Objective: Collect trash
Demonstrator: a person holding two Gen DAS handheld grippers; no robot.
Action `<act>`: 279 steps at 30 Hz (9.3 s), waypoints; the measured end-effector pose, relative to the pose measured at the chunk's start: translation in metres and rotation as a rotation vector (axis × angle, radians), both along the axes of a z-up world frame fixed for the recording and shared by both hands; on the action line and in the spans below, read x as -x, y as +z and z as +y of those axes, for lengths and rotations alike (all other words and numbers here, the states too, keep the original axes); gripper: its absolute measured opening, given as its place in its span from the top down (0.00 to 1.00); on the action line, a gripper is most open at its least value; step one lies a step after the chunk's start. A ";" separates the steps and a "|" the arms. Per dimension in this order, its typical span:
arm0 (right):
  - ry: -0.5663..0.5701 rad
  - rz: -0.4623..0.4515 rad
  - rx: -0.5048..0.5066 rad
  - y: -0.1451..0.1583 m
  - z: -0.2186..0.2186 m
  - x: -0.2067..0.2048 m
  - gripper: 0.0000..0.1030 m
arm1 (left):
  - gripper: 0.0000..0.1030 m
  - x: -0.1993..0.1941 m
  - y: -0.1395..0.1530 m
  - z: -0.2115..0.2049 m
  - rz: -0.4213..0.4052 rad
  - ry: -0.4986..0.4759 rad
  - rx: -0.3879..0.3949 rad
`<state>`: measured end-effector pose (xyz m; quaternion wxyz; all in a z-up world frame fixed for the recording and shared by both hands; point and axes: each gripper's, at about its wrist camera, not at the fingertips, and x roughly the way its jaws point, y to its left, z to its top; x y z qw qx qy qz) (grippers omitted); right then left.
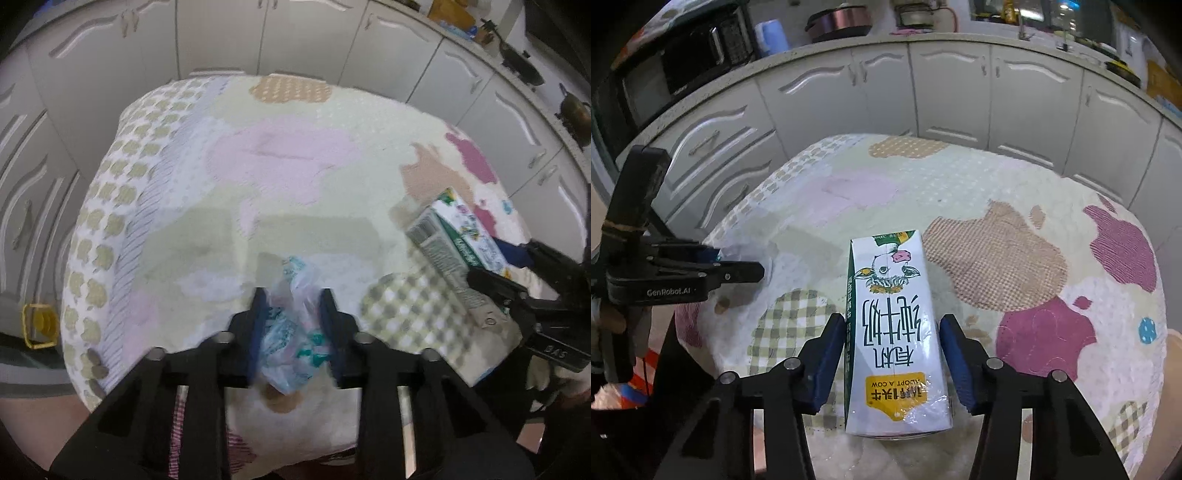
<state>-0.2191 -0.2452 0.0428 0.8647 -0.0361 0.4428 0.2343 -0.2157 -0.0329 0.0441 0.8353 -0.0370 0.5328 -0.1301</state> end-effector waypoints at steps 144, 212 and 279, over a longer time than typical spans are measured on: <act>-1.028 -0.116 -0.047 0.000 -0.349 0.093 0.48 | 0.40 -0.020 0.031 -0.443 -0.256 -0.537 -0.053; -0.984 -0.559 0.067 0.147 -0.223 0.143 0.32 | 0.40 0.043 0.168 -0.281 -0.668 -0.333 0.127; -0.970 -0.545 0.087 0.142 -0.218 0.133 0.26 | 0.40 0.035 0.156 -0.274 -0.644 -0.305 0.119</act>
